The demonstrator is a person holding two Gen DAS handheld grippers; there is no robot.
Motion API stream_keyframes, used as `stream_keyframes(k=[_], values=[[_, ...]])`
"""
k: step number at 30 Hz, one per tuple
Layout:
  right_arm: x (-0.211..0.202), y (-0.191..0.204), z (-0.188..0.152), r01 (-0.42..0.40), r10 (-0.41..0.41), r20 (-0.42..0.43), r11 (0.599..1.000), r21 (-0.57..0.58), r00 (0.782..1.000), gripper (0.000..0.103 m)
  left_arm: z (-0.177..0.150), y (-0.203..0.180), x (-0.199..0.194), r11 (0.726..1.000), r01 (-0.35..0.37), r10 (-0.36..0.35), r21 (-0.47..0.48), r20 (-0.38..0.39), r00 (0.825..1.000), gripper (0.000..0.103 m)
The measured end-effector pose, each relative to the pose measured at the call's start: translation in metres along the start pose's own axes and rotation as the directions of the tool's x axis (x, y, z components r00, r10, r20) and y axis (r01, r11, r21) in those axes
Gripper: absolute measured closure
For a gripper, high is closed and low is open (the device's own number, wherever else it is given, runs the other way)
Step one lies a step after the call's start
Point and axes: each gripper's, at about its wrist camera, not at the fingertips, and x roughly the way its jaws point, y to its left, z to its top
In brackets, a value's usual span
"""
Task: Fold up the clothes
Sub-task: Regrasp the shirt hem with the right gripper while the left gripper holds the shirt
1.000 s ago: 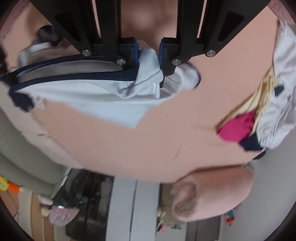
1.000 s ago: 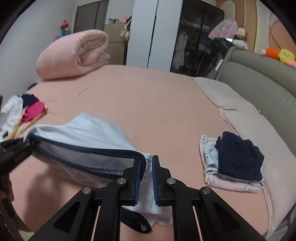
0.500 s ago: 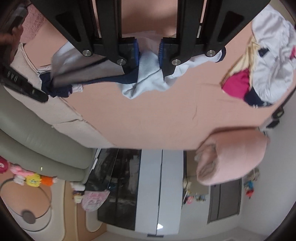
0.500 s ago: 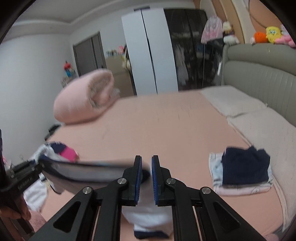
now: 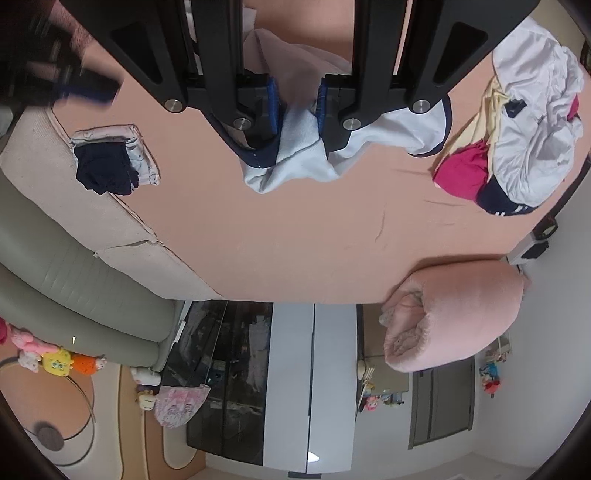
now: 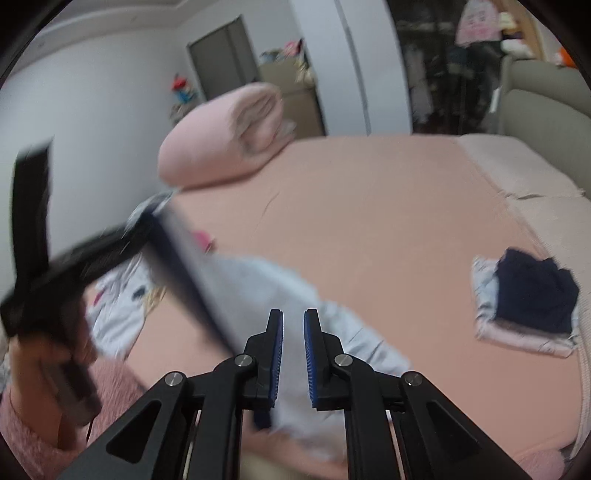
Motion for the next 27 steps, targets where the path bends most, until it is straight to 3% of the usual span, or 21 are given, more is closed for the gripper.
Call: stream_keyframes(k=[1, 5, 9, 15, 17, 19, 22, 25, 27], values=[[0.003, 0.008, -0.005, -0.014, 0.014, -0.016, 1.0, -0.018, 1.0, 0.093, 0.0, -0.001, 0.0, 1.0, -0.002, 0.002, -0.007, -0.002, 1.0, 0.09], [0.017, 0.021, -0.024, 0.095, -0.099, -0.049, 0.992, -0.086, 0.994, 0.082, 0.001, -0.005, -0.001, 1.0, -0.005, 0.005, -0.025, 0.002, 1.0, 0.09], [0.022, 0.02, -0.035, 0.036, -0.044, -0.101, 0.996, -0.078, 0.994, 0.082, 0.0, -0.006, -0.001, 1.0, -0.016, 0.016, -0.024, -0.002, 1.0, 0.09], [0.043, 0.008, -0.048, 0.107, -0.116, -0.134, 0.992, -0.071, 0.984, 0.08, -0.003, -0.006, -0.006, 0.999, -0.016, 0.016, -0.027, -0.002, 1.0, 0.09], [0.055, -0.004, -0.053, 0.24, -0.247, -0.072, 0.966, -0.094, 0.966, 0.08, -0.007, -0.004, -0.01, 1.0, 0.006, -0.006, -0.027, -0.003, 1.0, 0.09], [0.082, -0.021, -0.061, 0.355, -0.37, -0.099, 0.924, -0.139, 0.924, 0.08, -0.017, -0.004, -0.013, 0.999, 0.031, -0.032, -0.021, -0.024, 0.999, 0.09], [0.101, -0.049, -0.064, 0.285, -0.291, -0.16, 0.957, -0.059, 0.943, 0.086, -0.042, -0.001, -0.007, 0.998, 0.064, -0.064, -0.01, -0.076, 0.995, 0.089], [0.08, -0.063, -0.053, 0.334, -0.335, -0.054, 0.942, -0.02, 0.941, 0.092, -0.066, 0.011, 0.005, 0.993, 0.105, -0.11, -0.05, -0.117, 0.987, 0.087], [0.056, -0.068, -0.04, 0.357, -0.358, 0.043, 0.933, 0.032, 0.933, 0.092, -0.073, 0.017, 0.012, 0.998, 0.031, -0.038, -0.055, -0.137, 0.99, 0.072]])
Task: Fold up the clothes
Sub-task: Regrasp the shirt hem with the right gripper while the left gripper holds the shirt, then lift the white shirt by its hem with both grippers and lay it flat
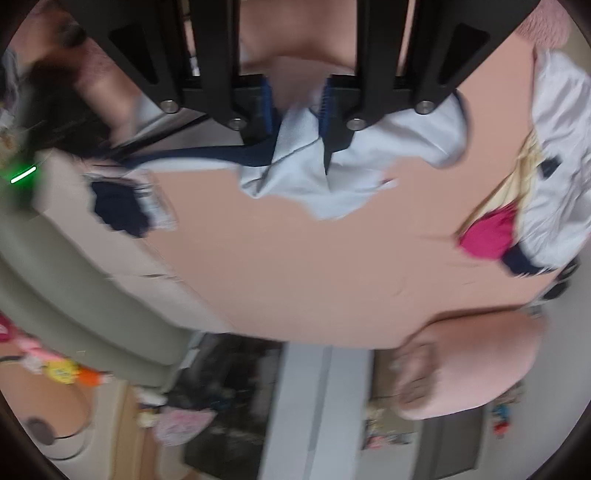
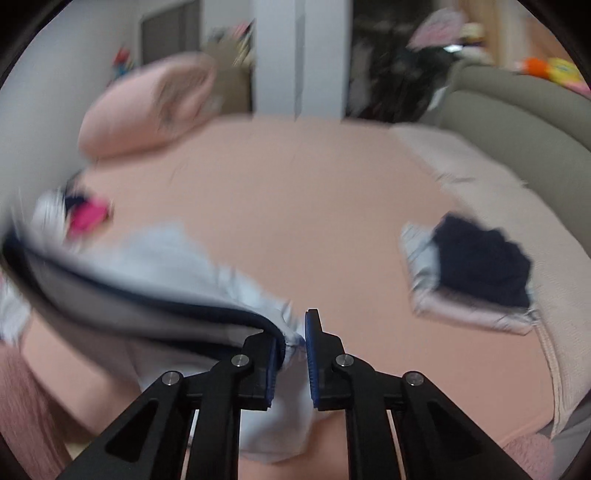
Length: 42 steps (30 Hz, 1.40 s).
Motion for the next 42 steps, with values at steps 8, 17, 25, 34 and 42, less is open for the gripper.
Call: stream_keyframes(k=[8, 17, 25, 34, 42], values=[[-0.048, 0.024, 0.038, -0.003, 0.011, 0.178, 0.999, -0.046, 0.984, 0.092, 0.0, -0.005, 0.03, 0.983, -0.17, 0.174, 0.063, -0.061, 0.983, 0.056], [-0.124, 0.029, 0.121, 0.04, 0.024, 0.44, 0.99, -0.135, 0.898, 0.092, 0.114, -0.036, -0.072, 0.978, -0.155, 0.1, 0.139, 0.34, 0.935, 0.087], [-0.188, 0.015, 0.23, -0.025, 0.093, 0.594, 0.992, -0.123, 0.799, 0.092, 0.191, -0.055, -0.149, 0.936, -0.262, 0.096, 0.237, 0.542, 0.835, 0.086], [-0.247, 0.009, 0.306, -0.088, 0.17, 0.658, 0.984, -0.156, 0.734, 0.092, 0.246, -0.056, -0.236, 0.945, -0.21, -0.006, 0.252, 0.653, 0.757, 0.086], [-0.19, 0.015, 0.325, -0.04, 0.137, 0.524, 0.981, -0.192, 0.841, 0.092, 0.276, -0.05, -0.145, 0.955, -0.203, 0.062, 0.214, 0.528, 0.847, 0.086]])
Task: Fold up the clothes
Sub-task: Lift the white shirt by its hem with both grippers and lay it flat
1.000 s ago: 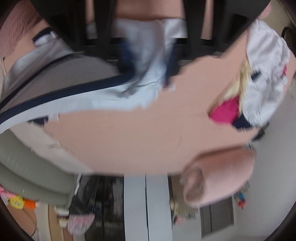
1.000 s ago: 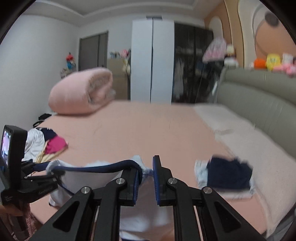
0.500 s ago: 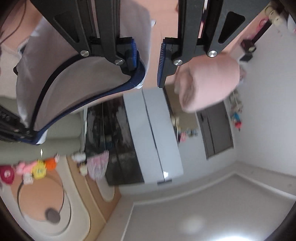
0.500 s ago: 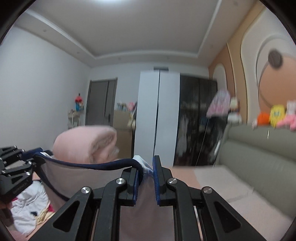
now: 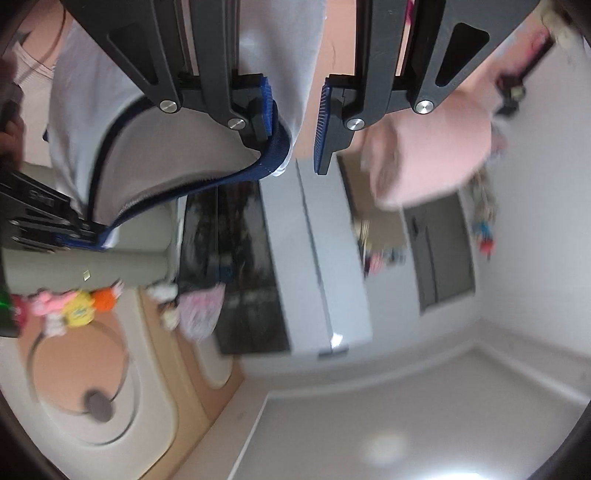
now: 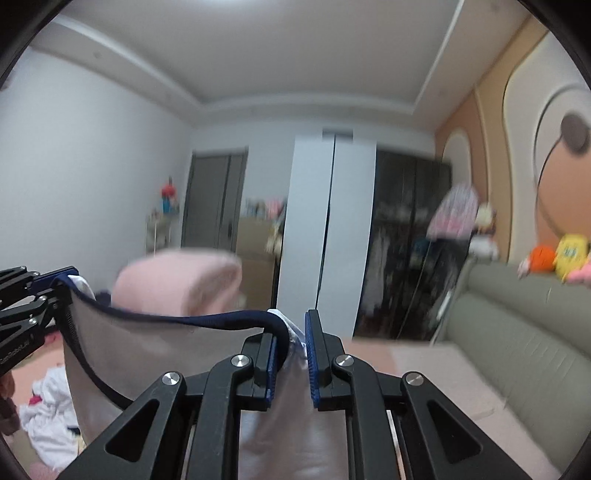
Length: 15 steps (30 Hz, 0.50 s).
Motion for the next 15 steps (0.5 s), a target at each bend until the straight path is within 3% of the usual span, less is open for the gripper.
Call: stream_keyframes(k=[3, 5, 7, 9, 12, 15], values=[[0.054, -0.012, -0.029, -0.016, 0.021, -0.136, 0.999, 0.038, 0.991, 0.092, -0.028, 0.003, 0.062, 0.999, -0.004, -0.002, -0.052, -0.113, 0.994, 0.087], [0.086, -0.023, -0.044, -0.025, 0.04, -0.21, 0.997, 0.072, 0.977, 0.092, -0.029, 0.005, 0.09, 0.998, 0.002, -0.012, -0.071, -0.152, 0.988, 0.087], [0.089, -0.024, -0.03, -0.011, 0.018, -0.178, 0.999, 0.042, 0.984, 0.092, -0.01, 0.005, 0.094, 0.999, -0.005, 0.0, -0.053, -0.11, 0.994, 0.087], [0.085, -0.025, -0.016, 0.0, 0.003, -0.132, 1.0, 0.021, 0.991, 0.092, 0.017, 0.007, 0.079, 1.0, -0.017, 0.016, -0.024, -0.017, 1.0, 0.087], [0.057, -0.029, 0.024, 0.007, -0.007, -0.004, 1.0, 0.006, 1.0, 0.092, 0.05, 0.014, 0.046, 0.999, -0.032, 0.031, 0.007, 0.107, 0.994, 0.086], [0.032, -0.029, 0.036, -0.015, 0.015, 0.035, 1.0, 0.01, 0.999, 0.092, 0.044, 0.019, 0.019, 0.999, -0.03, 0.025, 0.036, 0.128, 0.991, 0.085]])
